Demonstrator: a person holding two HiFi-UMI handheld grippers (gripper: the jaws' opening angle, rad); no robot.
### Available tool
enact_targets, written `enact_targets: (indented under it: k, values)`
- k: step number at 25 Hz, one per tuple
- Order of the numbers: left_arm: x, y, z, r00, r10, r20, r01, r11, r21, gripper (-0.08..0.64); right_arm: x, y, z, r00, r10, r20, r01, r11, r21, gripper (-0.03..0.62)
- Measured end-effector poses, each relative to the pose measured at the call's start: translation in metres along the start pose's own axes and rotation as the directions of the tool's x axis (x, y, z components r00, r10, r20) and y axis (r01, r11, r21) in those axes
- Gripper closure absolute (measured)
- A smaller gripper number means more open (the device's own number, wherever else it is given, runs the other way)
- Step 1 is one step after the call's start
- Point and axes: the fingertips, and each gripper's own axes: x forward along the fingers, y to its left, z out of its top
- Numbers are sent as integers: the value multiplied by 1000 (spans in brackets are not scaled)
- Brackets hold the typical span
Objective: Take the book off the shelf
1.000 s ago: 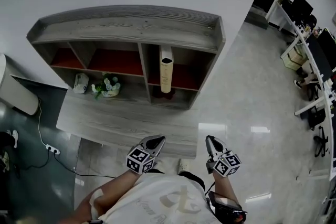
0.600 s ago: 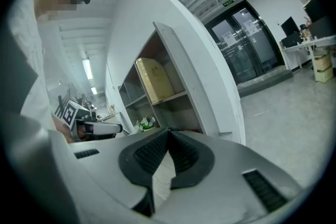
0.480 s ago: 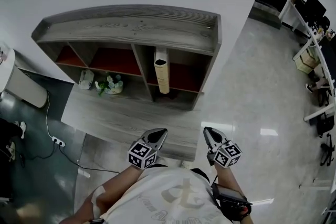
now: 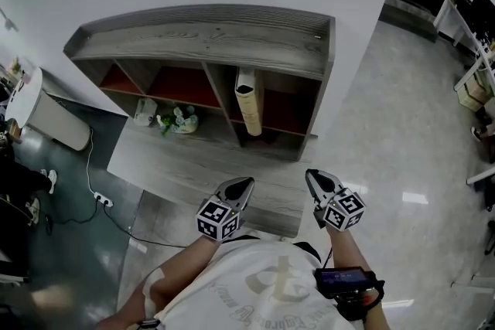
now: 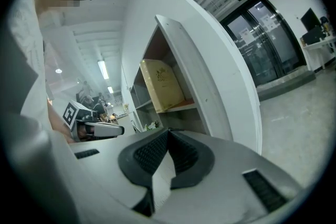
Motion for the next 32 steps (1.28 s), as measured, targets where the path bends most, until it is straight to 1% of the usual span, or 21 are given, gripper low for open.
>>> enact_targets:
  k: [4, 5, 6, 7, 11, 14, 16, 17, 20, 21, 25, 29, 30, 31, 32]
  values:
    - [2, 11, 13, 998, 56, 21, -56, 998, 5, 557, 9, 5, 3, 999, 33, -3, -33, 999, -3, 588]
    - [3, 15, 17, 997, 69, 25, -70, 998, 5, 540, 11, 5, 2, 999, 39, -4, -39, 999, -2, 588]
    - [5, 18, 20, 996, 83, 27, -83, 997, 3, 496, 13, 6, 2, 999, 45, -6, -45, 999, -2, 588]
    - [6, 21, 24, 995, 98, 30, -98, 995, 1, 469, 14, 6, 2, 999, 50, -10, -50, 999, -1, 588]
    - [12, 34, 43, 986, 159, 57, -158, 987, -8, 405, 17, 5, 1, 998, 67, -20, -67, 998, 0, 588]
    - [17, 45, 62, 975, 202, 91, -202, 979, -14, 368, 18, 4, 1, 997, 76, -22, -76, 997, 1, 588]
    - [20, 50, 75, 968, 224, 114, -223, 975, -19, 361, 19, 2, 1, 996, 82, -25, -82, 997, 1, 588]
    - [22, 51, 82, 965, 233, 124, -232, 972, -20, 325, 19, 2, 2, 996, 85, -26, -85, 996, 2, 588]
    - [29, 56, 101, 954, 259, 152, -259, 966, -20, 311, 20, -1, 3, 995, 95, -28, -95, 995, 3, 588]
    - [31, 56, 107, 950, 268, 158, -269, 963, -21, 274, 20, -2, 4, 995, 98, -29, -98, 995, 2, 588]
    - [43, 63, 124, 932, 318, 176, -318, 948, -32, 268, 19, -8, 4, 994, 102, -31, -102, 995, 8, 588]
    - [54, 67, 141, 915, 354, 196, -352, 935, -44, 267, 16, -15, 3, 994, 101, -30, -100, 995, 18, 588]
    - [57, 68, 145, 910, 363, 200, -360, 932, -48, 255, 16, -17, 2, 994, 103, -31, -103, 995, 19, 588]
    - [59, 70, 148, 906, 371, 202, -369, 928, -51, 207, 16, -18, 1, 994, 106, -33, -105, 994, 22, 588]
    - [62, 71, 150, 902, 380, 203, -378, 924, -53, 204, 17, -20, 0, 993, 109, -34, -108, 994, 25, 588]
